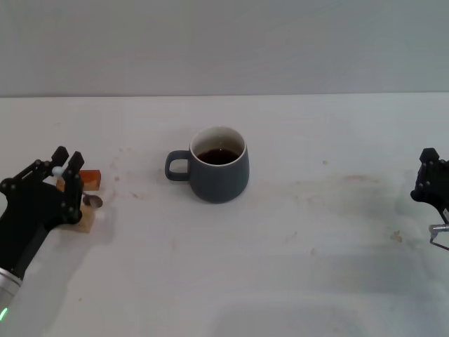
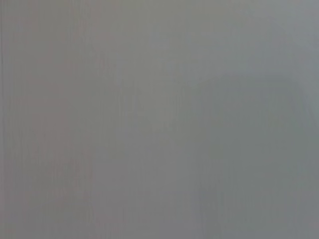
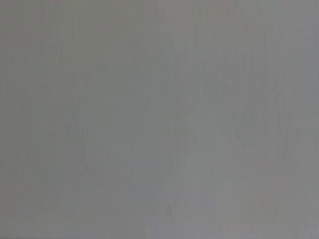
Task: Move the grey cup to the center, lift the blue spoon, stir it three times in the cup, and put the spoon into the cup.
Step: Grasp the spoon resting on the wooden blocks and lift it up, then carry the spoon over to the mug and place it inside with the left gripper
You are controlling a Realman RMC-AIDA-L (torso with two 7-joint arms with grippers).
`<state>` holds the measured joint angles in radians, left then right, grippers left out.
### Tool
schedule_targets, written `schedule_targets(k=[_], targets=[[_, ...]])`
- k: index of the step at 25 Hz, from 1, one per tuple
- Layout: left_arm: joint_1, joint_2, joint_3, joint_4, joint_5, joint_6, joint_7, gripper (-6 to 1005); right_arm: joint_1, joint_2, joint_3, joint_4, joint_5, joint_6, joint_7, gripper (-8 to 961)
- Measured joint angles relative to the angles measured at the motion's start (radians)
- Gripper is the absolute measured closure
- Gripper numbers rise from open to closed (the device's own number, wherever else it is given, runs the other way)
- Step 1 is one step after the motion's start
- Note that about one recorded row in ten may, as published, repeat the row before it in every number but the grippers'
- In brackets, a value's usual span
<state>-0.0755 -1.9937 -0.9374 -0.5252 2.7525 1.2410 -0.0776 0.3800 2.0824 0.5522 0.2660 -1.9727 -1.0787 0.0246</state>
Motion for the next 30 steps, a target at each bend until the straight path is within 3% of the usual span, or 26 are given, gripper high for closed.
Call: schedule_targets(k=[6, 16, 30], targets=[[0.008, 0.030, -0.018, -0.082, 0.044, -0.016, -0.009, 821, -0.010, 0.000, 0.000, 0.015, 0.000, 0.000, 0.000, 955], [-0.001, 0.057, -0.027, -0.181, 0.068, -0.081, -0.010, 832, -0.021, -0.003, 0.000, 0.015, 0.000, -0.024, 0.000, 955], [-0.005, 0.067, -0.072, -0.326, 0.136, -0.200, -0.011, 855, -0.030, -0.002, 0.010, 0.001, 0.006, -0.035, 0.000, 954]])
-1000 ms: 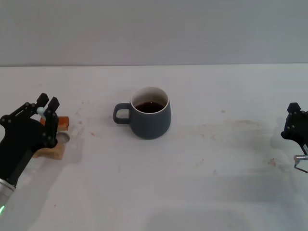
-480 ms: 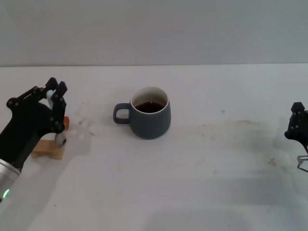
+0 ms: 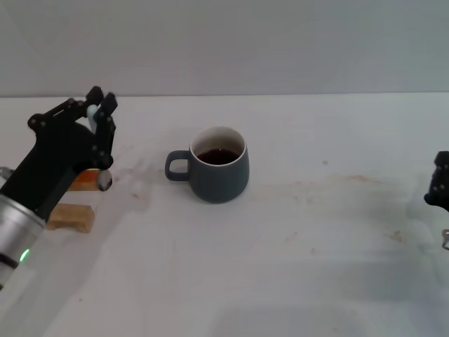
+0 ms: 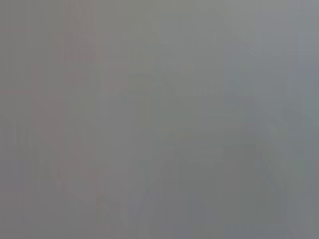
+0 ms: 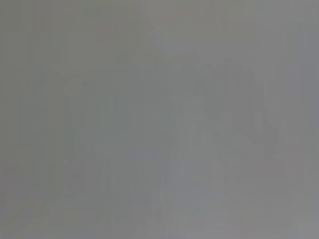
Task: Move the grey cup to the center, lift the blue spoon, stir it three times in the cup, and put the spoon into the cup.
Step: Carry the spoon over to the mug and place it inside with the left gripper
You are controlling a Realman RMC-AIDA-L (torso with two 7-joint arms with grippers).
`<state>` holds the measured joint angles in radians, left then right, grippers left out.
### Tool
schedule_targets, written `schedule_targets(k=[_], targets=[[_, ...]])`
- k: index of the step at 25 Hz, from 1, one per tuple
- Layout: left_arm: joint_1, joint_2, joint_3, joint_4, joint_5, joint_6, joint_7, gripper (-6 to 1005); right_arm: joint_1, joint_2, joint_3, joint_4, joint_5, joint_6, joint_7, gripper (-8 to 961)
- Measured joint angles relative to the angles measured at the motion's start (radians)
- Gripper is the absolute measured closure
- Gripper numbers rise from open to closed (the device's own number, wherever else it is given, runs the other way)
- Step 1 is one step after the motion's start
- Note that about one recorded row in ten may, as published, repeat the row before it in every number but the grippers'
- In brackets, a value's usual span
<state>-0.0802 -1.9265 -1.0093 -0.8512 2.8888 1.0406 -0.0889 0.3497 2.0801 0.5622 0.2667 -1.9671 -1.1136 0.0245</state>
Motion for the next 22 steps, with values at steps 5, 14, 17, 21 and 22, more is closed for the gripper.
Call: schedule_targets(k=[5, 14, 17, 21, 22], targets=[[-0.026, 0.000, 0.000, -0.030, 0.000, -0.033, 0.004, 855, -0.012, 0.000, 0.022, -0.038, 0.005, -0.021, 0.004, 954], [-0.083, -0.001, 0.000, -0.057, 0.000, -0.062, 0.002, 855, -0.040, 0.000, 0.059, -0.071, 0.005, -0.028, 0.006, 954], [-0.103, -0.002, 0.000, -0.058, 0.000, -0.066, 0.000, 855, -0.046, 0.000, 0.066, -0.074, 0.005, -0.028, 0.006, 954], [-0.130, -0.008, 0.000, -0.065, 0.000, -0.074, -0.001, 855, -0.049, 0.000, 0.068, -0.077, 0.005, -0.028, 0.007, 954], [-0.130, -0.008, 0.000, -0.065, 0.000, -0.074, -0.001, 855, -0.049, 0.000, 0.068, -0.077, 0.005, -0.028, 0.007, 954]])
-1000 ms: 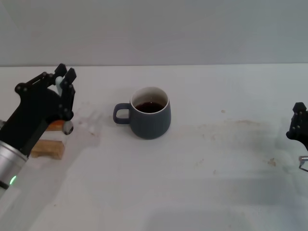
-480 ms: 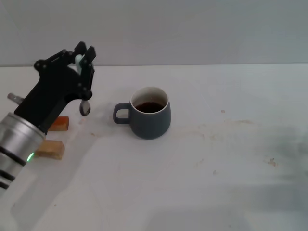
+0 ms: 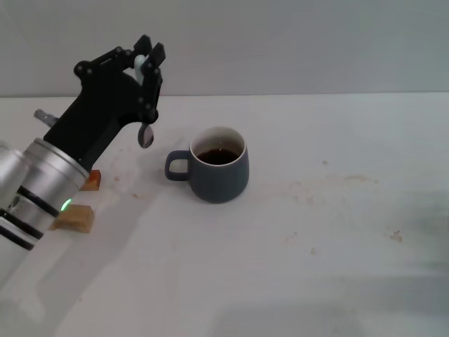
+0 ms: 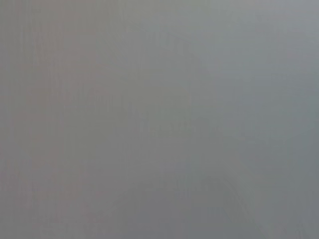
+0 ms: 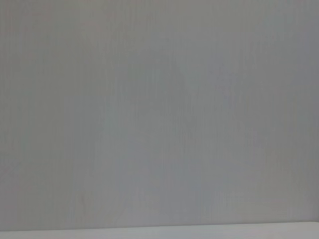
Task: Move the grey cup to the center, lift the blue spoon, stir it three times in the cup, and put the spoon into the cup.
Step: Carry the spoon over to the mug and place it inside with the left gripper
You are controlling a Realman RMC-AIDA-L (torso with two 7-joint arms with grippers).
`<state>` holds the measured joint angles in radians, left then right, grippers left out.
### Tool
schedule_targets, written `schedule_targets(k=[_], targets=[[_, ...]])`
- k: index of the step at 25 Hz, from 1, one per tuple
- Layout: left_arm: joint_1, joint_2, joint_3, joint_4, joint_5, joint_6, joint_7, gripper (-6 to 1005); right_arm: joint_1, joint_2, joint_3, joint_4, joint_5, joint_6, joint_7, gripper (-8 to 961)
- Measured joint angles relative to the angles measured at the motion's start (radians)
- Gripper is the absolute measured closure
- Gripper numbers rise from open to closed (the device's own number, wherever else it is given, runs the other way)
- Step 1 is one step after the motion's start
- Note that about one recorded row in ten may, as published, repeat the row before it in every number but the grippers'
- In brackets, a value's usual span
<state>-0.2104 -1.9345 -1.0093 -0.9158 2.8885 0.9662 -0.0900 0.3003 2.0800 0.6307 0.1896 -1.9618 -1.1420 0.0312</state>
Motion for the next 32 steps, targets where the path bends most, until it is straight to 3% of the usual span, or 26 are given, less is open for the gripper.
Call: schedule_targets(k=[21, 25, 32], targets=[[-0.095, -0.043, 0.023, 0.018, 0.001, -0.016, 0.001, 855, -0.026, 0.000, 0.027, -0.020, 0.000, -0.001, -0.001, 954], [-0.154, -0.075, 0.044, 0.075, 0.002, -0.017, 0.001, 855, -0.031, 0.000, 0.027, -0.026, 0.000, -0.001, 0.000, 954], [-0.210, -0.101, 0.051, 0.137, 0.002, -0.017, 0.001, 855, -0.036, 0.000, 0.027, -0.026, 0.000, -0.004, 0.000, 954]])
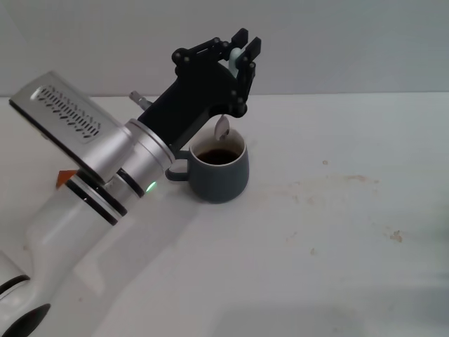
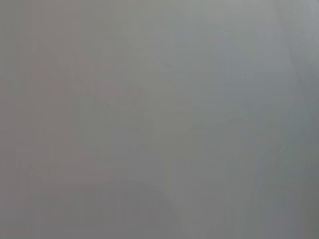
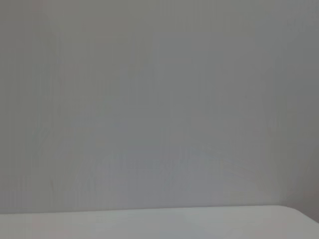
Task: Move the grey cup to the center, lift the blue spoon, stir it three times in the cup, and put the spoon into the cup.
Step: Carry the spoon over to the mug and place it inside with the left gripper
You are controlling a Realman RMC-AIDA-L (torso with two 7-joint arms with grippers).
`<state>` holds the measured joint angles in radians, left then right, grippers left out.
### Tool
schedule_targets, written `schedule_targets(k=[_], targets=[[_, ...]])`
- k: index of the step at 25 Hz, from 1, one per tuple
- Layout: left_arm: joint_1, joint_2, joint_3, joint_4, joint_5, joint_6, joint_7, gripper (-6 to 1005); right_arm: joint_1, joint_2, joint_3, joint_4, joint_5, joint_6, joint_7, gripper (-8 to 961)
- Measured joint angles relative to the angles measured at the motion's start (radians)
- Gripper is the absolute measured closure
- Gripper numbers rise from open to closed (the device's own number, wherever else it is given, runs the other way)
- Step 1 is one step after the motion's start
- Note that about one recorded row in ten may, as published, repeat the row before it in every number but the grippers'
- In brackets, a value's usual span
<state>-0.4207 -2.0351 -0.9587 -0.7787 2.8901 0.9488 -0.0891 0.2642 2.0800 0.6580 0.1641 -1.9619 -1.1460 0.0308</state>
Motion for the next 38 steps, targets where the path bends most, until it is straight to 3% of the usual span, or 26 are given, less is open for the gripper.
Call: schedule_targets(k=[7, 29, 38], targets=[[-0.050, -0.019, -0.019, 0.088, -0.001, 0.002, 0.000, 855, -0.009, 0.000, 0.000, 0.004, 0.000, -0.010, 0.000, 954], [-0.079, -0.028, -0.022, 0.156, -0.002, 0.001, -0.010, 855, -0.005, 0.000, 0.000, 0.008, 0.000, -0.021, 0.001, 954], [-0.110, -0.035, -0.028, 0.236, -0.007, 0.000, -0.012, 855, -0.004, 0.000, -0.001, 0.008, 0.000, -0.021, 0.001, 954]])
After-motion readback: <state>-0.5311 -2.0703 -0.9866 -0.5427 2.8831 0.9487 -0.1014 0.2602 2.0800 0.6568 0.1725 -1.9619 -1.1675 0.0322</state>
